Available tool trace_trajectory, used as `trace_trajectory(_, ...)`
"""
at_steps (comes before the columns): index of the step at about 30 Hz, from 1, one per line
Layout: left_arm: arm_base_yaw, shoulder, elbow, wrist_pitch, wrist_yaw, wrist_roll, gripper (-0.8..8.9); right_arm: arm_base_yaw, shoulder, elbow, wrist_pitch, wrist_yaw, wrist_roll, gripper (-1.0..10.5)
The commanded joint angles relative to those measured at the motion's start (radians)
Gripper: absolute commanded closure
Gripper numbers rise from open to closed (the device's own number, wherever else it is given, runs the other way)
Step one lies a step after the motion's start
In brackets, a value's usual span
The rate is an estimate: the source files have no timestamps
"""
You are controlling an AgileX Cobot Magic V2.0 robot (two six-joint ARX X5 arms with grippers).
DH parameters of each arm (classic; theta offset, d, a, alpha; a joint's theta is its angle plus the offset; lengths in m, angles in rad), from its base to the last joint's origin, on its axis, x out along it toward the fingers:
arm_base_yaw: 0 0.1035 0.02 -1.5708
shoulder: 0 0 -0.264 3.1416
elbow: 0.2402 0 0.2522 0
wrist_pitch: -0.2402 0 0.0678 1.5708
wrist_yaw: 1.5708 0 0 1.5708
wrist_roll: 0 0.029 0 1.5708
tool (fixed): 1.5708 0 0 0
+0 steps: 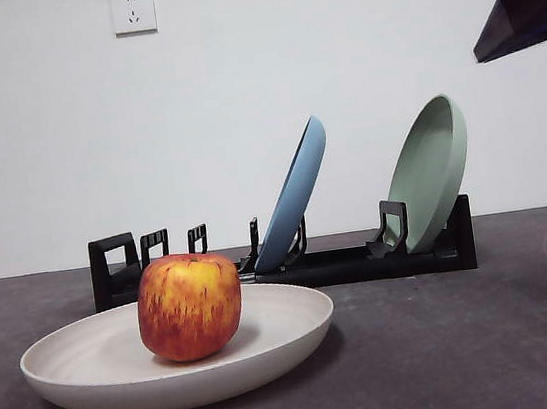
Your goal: Take the yellow plate from the plate rack,put the plate on the table,take the apple from the table,put the apple in the plate
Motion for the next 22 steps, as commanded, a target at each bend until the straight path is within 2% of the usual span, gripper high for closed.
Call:
trace_trajectory(1, 0.003, -0.024, -0.027, -0.008, -0.002, -0.003, 8.17, 0.001, 0.0, -0.006, 0.003, 0.003, 0.01, 9.6)
trace_trajectory(8, 0.002, -0.024, -0.027, -0.007, 0.001, -0.037, 8.17, 0.001, 0.0, -0.006, 0.003, 0.004, 0.01, 9.6)
trace_trajectory(22, 0.002, -0.023, -0.027, -0.007, -0.001, -0.037, 8.17, 0.001, 0.0, -0.006, 0.003, 0.003, 0.01, 9.6)
